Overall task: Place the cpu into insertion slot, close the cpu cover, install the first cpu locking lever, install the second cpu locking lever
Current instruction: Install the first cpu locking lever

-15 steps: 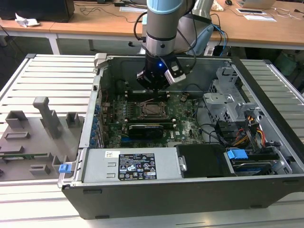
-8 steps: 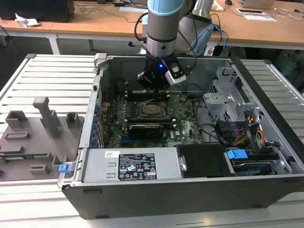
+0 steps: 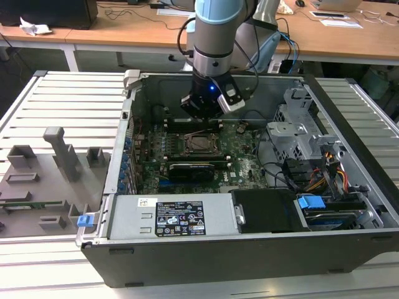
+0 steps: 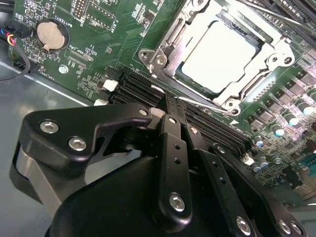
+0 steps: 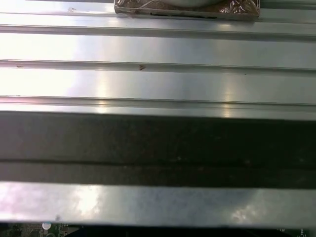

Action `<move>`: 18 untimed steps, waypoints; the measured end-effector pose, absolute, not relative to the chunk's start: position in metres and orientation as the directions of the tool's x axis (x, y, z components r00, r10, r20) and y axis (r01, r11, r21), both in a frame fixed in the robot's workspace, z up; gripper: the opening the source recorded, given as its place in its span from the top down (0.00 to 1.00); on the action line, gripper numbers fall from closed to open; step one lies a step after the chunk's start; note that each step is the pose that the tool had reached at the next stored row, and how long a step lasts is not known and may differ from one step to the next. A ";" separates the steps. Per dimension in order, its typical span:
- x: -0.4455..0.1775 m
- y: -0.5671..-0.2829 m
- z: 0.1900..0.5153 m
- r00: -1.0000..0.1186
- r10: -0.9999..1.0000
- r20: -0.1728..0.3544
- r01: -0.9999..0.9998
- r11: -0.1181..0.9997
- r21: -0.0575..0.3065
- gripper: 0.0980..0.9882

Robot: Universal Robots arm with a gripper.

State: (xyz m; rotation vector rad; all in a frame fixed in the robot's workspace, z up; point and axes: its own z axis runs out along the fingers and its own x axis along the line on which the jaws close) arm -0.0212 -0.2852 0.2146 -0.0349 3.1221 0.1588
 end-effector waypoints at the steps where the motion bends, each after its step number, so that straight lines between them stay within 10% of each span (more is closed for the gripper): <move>1: -0.021 -0.285 0.214 -1.000 -0.023 -0.016 -0.024 0.995 0.101 0.99; 18: -0.018 -0.285 0.206 -1.000 -0.023 -0.016 -0.025 0.995 0.097 0.99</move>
